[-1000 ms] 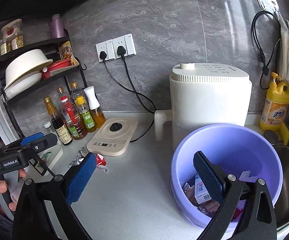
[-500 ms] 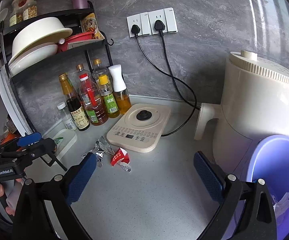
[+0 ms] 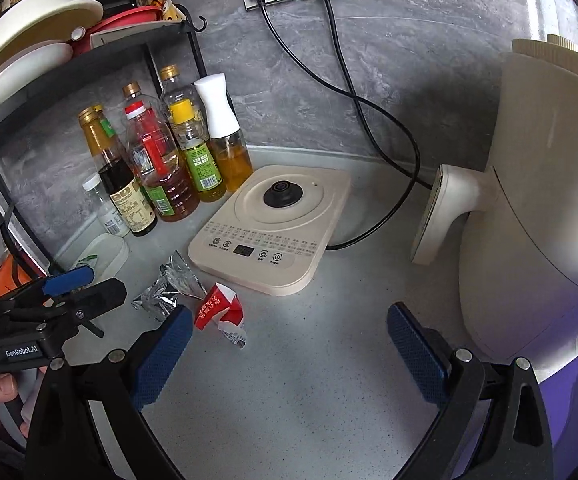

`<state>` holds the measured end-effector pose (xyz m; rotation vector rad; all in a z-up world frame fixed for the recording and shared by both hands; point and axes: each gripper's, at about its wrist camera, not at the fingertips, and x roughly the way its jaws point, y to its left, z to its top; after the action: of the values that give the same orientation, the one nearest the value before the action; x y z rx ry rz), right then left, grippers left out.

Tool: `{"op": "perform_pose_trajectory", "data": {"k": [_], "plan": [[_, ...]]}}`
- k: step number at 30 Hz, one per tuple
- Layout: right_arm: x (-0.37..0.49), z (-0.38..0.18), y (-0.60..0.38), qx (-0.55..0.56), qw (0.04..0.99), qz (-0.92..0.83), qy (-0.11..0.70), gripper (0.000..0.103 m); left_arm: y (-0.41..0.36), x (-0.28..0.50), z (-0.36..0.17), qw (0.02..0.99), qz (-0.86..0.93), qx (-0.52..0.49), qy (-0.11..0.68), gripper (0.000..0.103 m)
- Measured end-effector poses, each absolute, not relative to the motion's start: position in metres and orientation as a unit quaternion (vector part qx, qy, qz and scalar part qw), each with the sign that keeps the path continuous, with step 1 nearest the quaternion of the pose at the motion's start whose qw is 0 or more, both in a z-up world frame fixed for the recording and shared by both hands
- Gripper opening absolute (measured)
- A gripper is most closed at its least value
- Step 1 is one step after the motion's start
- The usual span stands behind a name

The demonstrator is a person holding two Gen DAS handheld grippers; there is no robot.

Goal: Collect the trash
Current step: 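Grasp the silver foil packet with left gripper while right gripper grasps red-white wrapper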

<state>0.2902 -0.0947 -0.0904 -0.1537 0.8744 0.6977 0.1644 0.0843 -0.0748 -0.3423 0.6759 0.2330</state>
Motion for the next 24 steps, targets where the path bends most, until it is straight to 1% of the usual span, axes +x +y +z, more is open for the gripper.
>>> {"op": "perform_pose_trajectory", "data": {"k": [4, 8, 11, 14, 17, 19, 20, 21, 23, 24], "plan": [[0.299, -0.103, -0.09, -0.068, 0.842, 0.324, 0.426, 0.095, 0.094, 0.186, -0.099, 0.911, 0.118, -0.171, 0.356, 0.096], [0.306, -0.114, -0.082, -0.071, 0.837, 0.321, 0.437, 0.095, 0.102, 0.206, -0.12, 0.901, 0.116, -0.166, 0.385, 0.092], [0.31, -0.119, -0.075, -0.076, 0.835, 0.324, 0.438, 0.095, 0.108, 0.217, -0.132, 0.896, 0.12, -0.165, 0.394, 0.091], [0.313, -0.125, -0.069, -0.074, 0.832, 0.324, 0.444, 0.095, 0.116, 0.226, -0.146, 0.889, 0.128, -0.168, 0.406, 0.087], [0.315, -0.131, -0.063, -0.067, 0.827, 0.329, 0.451, 0.095, 0.122, 0.235, -0.159, 0.882, 0.134, -0.168, 0.419, 0.086], [0.315, -0.137, -0.057, -0.07, 0.822, 0.332, 0.457, 0.095, 0.127, 0.239, -0.167, 0.878, 0.135, -0.174, 0.424, 0.081], [0.314, -0.14, -0.054, -0.071, 0.818, 0.336, 0.461, 0.095, 0.13, 0.24, -0.171, 0.876, 0.136, -0.18, 0.426, 0.076], [0.314, -0.142, -0.052, -0.072, 0.816, 0.341, 0.462, 0.095, 0.133, 0.241, -0.175, 0.872, 0.138, -0.187, 0.43, 0.064], [0.312, -0.147, -0.046, -0.077, 0.811, 0.349, 0.464, 0.095, 0.138, 0.243, -0.181, 0.868, 0.131, -0.205, 0.434, 0.054], [0.311, -0.15, -0.042, -0.081, 0.807, 0.353, 0.466, 0.095, 0.139, 0.242, -0.179, 0.871, 0.127, -0.21, 0.426, 0.045]]}}
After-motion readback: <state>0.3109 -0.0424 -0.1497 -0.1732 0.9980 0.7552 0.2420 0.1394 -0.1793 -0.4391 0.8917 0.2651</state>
